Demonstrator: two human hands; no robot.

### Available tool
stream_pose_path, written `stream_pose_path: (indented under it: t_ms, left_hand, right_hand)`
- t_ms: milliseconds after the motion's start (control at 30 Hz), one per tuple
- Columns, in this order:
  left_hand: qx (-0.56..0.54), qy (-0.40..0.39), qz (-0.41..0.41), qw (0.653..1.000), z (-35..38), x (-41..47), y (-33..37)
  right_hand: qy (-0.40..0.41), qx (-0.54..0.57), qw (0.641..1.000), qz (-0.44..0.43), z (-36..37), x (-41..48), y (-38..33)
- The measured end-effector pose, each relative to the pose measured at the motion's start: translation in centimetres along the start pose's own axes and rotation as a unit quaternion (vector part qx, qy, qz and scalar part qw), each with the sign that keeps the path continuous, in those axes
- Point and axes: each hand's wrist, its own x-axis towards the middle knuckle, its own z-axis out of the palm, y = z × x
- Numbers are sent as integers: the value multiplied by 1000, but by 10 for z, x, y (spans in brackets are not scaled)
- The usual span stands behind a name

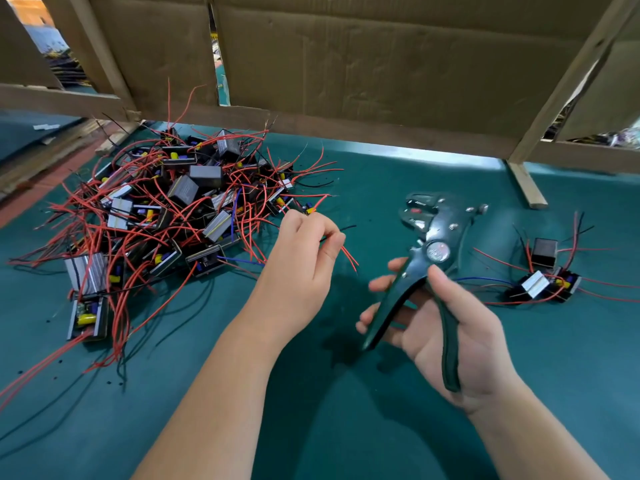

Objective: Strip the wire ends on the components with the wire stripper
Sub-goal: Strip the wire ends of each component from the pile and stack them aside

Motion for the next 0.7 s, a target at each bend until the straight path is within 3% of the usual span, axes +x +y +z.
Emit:
stream_pose_path:
  t_ms: [133, 533, 700]
  left_hand:
    - [-21, -13, 4, 1000, 2, 0, 3]
    - [-47, -67, -6, 997, 12, -5, 14]
    - [-88, -124, -55, 987, 18, -8, 20]
  right_hand:
    - [8, 3, 999, -44, -7, 0, -4]
    - [16, -20, 998, -65, -7, 2, -3]
    - [38, -14, 996, -75, -8, 5, -5]
